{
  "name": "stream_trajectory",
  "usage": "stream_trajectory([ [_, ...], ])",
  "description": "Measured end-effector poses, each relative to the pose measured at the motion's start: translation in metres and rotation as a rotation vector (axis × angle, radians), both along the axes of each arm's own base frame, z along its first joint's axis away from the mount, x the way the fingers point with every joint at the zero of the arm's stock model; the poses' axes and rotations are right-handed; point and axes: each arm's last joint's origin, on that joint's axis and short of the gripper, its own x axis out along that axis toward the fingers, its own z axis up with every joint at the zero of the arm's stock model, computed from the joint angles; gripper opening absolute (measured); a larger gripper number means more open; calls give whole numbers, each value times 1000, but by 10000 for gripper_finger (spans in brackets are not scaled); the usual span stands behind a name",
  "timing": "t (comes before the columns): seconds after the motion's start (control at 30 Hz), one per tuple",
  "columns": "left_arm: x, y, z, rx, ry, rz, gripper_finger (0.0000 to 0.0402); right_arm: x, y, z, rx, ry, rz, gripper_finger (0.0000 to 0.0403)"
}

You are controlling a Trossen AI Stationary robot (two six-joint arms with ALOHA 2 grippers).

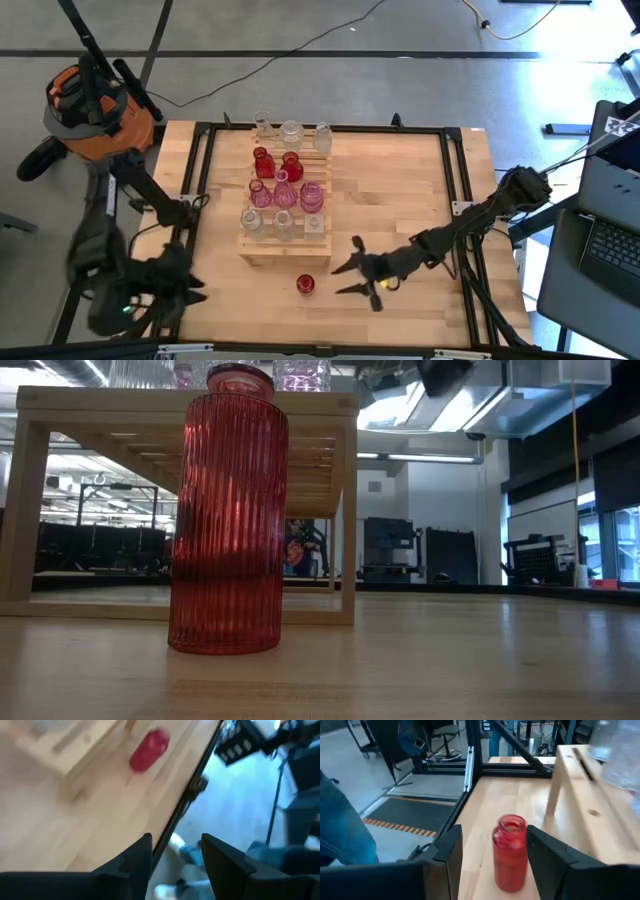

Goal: Sort vases onto shelf
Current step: Put the red vase on the shelf aligned with the other red vase

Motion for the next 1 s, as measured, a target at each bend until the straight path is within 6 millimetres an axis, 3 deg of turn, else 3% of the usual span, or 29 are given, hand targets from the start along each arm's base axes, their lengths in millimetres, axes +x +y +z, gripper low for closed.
stream_trajectory([
  [0.13, -32, -7, -10, 60, 30, -34, 163, 25, 23, -1, -60, 13, -54, 167],
  [0.23, -50, -7, -27, 100, 28, -27, 163, 49, 42, -6, -116, 48, -139, 167],
  [0.4, -68, -9, -66, 84, 30, -26, 163, 86, 63, -7, -177, 127, -359, 167],
  [0.53, -74, -17, -91, 13, 18, -58, 163, 104, 74, -3, -175, 143, -406, 167],
  [0.7, -79, -21, -109, -28, -14, -79, 163, 109, 77, -10, -62, 198, -494, 167],
  [0.87, -84, -23, -111, -32, -31, -98, 163, 99, 81, -21, -18, 217, -665, 173],
  [1.0, -86, -23, -111, -25, -59, -102, 163, 98, 82, -25, -25, 217, -680, 183],
])
